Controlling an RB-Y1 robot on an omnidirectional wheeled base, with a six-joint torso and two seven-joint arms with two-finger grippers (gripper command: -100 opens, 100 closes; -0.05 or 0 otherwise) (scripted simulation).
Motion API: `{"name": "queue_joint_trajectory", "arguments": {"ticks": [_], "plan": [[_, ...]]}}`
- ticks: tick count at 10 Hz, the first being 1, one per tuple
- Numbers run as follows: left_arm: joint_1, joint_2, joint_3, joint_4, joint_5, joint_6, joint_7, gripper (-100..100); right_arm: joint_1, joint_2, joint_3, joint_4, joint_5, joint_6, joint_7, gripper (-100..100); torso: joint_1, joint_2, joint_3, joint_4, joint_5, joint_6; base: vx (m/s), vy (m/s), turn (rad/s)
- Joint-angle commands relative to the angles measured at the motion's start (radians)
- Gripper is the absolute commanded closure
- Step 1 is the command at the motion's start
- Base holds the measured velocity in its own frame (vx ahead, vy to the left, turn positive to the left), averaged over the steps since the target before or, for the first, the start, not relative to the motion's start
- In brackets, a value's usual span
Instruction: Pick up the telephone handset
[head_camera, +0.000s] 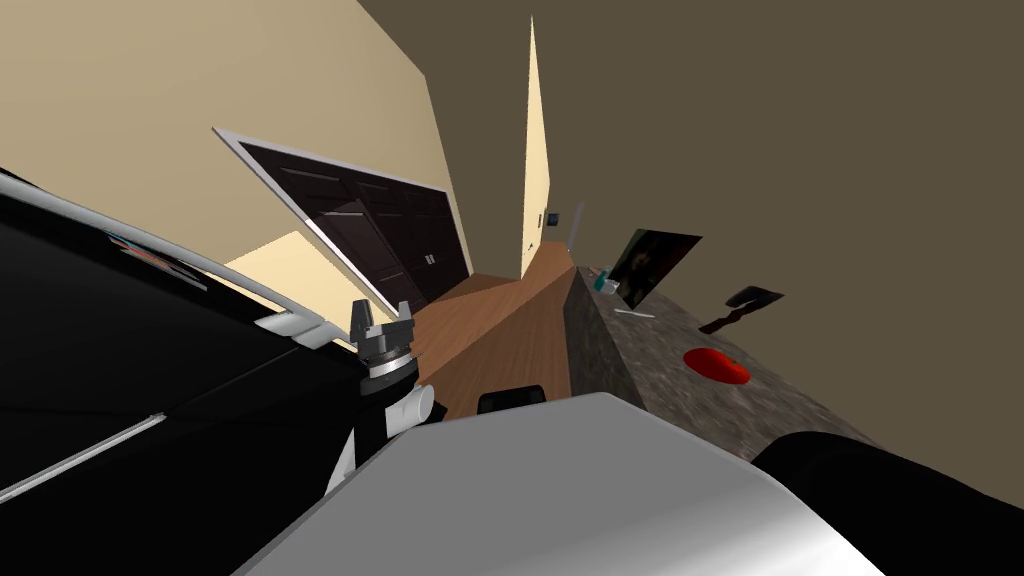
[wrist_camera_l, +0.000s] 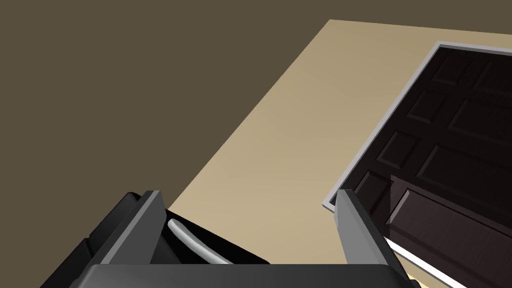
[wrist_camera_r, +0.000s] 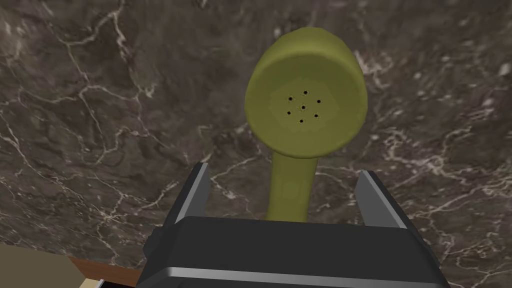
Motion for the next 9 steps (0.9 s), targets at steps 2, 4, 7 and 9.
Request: {"name": "queue_joint_trajectory", "arguments": {"ticks": [2,4,7,9], "plan": [[0.000,0.000,0.000,0.000,0.000,0.000,0.000,0,-0.018,0.045,0.002,-0.009,0.018,0.041,0.002,-100,-0.001,0.000,0.000,0.000,0.000,0.000,-0.024,-0.029,0.088],[0.000,0.000,0.000,0.000,0.000,0.000,0.000,0,-0.003,0.029,-0.004,-0.019,0.008,0.038,0.002,100,0.000,0.000,0.000,0.000,0.000,0.001,-0.005,-0.006,0.003],[0.000,0.000,0.000,0.000,0.000,0.000,0.000,0,-0.002,0.029,-0.003,-0.019,0.008,0.037,0.003,100,0.001,-0.001,0.000,0.000,0.001,0.001,0.000,0.000,0.000],[0.000,0.000,0.000,0.000,0.000,0.000,0.000,0,-0.002,0.029,-0.003,-0.019,0.008,0.037,0.003,0,0.001,-0.001,0.000,0.000,0.001,0.000,0.000,0.000,0.000]]}}
